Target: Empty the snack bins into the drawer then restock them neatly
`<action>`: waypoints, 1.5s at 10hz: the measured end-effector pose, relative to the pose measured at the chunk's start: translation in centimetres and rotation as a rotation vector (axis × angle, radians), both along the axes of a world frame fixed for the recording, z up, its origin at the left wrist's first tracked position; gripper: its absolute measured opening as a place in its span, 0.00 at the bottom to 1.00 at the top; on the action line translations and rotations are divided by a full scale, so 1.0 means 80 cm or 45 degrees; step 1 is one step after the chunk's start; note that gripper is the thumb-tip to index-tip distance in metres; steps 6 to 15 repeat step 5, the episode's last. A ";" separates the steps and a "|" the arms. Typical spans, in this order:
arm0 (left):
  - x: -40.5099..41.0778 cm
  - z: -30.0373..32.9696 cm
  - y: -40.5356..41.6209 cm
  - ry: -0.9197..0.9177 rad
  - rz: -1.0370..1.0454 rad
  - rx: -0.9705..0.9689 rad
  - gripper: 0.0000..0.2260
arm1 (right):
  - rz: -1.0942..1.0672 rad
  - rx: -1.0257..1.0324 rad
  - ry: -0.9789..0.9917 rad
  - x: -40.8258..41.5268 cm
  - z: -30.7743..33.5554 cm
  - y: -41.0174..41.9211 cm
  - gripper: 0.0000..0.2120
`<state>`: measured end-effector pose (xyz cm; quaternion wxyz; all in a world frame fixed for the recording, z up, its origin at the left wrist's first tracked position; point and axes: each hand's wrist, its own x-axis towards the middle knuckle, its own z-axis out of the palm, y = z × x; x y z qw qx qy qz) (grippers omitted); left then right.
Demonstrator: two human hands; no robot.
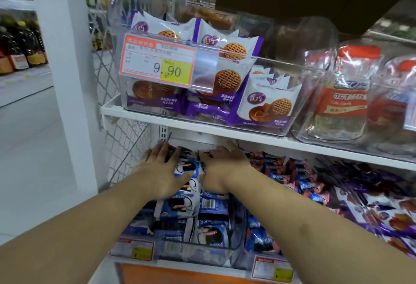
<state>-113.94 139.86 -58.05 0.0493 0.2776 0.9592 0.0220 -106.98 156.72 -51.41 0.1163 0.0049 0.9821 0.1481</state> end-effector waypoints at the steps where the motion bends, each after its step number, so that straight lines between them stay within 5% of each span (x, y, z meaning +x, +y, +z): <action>1: -0.006 -0.008 0.001 -0.001 0.030 -0.042 0.43 | -0.039 0.113 -0.093 -0.013 -0.010 0.007 0.37; 3: -0.005 -0.012 -0.001 0.033 0.004 0.000 0.48 | -0.063 0.084 -0.068 -0.012 -0.011 0.009 0.37; 5: 0.036 0.003 -0.010 0.106 -0.095 0.214 0.34 | -0.018 -0.181 0.175 0.035 0.003 0.012 0.35; 15: 0.036 0.003 -0.010 0.106 -0.095 0.214 0.34 | -0.018 -0.181 0.175 0.035 0.003 0.012 0.35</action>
